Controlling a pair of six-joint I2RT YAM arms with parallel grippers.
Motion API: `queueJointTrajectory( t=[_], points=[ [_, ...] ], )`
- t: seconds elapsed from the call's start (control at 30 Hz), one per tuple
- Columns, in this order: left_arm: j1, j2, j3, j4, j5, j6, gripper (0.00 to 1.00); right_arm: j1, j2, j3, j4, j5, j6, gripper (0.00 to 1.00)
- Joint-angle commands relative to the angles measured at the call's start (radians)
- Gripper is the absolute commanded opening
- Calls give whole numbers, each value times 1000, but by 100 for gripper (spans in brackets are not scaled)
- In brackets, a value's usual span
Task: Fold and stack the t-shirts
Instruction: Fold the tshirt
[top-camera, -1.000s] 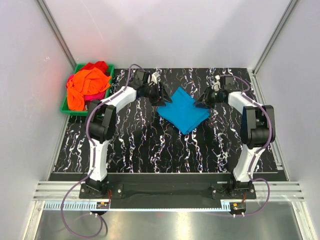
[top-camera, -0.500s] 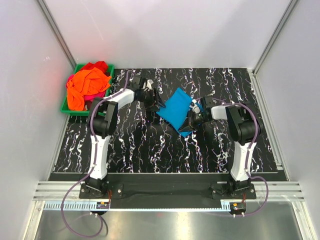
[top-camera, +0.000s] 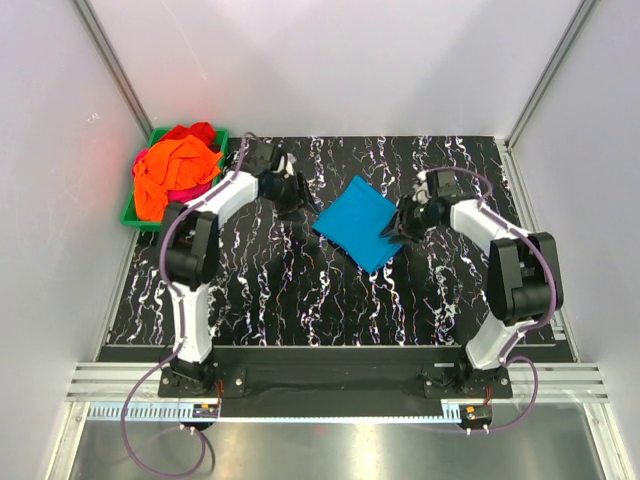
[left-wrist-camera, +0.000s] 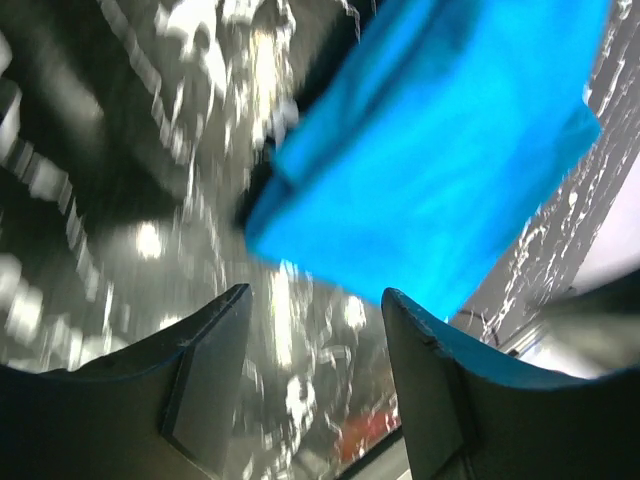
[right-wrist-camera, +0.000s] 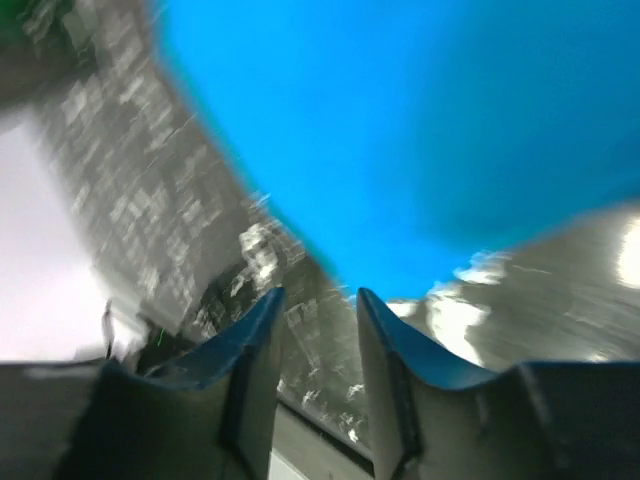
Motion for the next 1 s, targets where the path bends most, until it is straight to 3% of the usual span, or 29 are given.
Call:
queueJointTrajectory(
  t=[0.0, 0.23, 0.37, 0.47, 0.57, 0.77, 0.97],
  points=[
    [5, -201, -67, -55, -103, 19, 60, -41, 21, 89, -207, 337, 70, 44],
    [5, -327, -202, -81, -151, 44, 60, -48, 95, 204, -272, 466, 169, 63],
    [5, -333, -199, -106, -156, 61, 60, -44, 179, 229, -269, 473, 161, 65],
    [9, -342, -196, -122, -159, 70, 60, -44, 204, 211, -212, 437, 111, 60],
    [11, -350, -200, -132, -162, 75, 60, -44, 209, 192, -141, 377, 45, 49],
    [11, -379, -243, -107, -133, 42, 60, -38, 219, 206, -16, 133, -162, 38],
    [9, -440, -320, -60, -99, -11, 59, -15, 279, 310, -165, -17, -380, 27]
  ],
)
